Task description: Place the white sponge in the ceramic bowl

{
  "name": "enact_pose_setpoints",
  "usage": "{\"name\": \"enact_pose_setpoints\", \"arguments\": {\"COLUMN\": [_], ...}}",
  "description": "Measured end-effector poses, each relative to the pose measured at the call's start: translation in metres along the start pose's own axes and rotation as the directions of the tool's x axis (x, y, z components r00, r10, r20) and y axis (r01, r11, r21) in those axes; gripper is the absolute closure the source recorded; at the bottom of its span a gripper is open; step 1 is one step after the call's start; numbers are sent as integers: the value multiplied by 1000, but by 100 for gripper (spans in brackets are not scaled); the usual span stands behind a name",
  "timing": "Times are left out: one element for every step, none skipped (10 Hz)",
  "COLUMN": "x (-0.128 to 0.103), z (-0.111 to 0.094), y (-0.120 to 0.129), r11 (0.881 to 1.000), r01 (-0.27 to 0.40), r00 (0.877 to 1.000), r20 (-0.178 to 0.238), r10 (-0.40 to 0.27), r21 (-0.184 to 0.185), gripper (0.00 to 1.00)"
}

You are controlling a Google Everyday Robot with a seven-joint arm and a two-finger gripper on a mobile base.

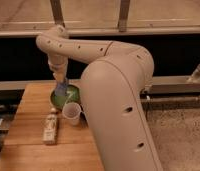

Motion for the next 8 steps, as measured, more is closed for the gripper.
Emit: {"name": "enact_pose_setpoints", "arguments": {"x": [1,3,1,0,1,2,2,2], "z": [0,0,0,0,0,0,0,0], "y": [-1,-2,-1,0,0,-1,-1,-1], "r11": [1000,1000,1000,1000,1000,1000,1000,1000], "r01": [0,-3,-1,1,0,-2,-2,-1], "r00": [1000,1000,1000,1000,1000,1000,1000,1000], "r20": [-2,-3,-2,-2,-2,-3,-3,-3], "r10": [0,3,1,-1,0,2,2,1], "r21": [2,2,1,1,2,2,2,2], "gripper": [64,53,42,32,25,20,20,20]}}
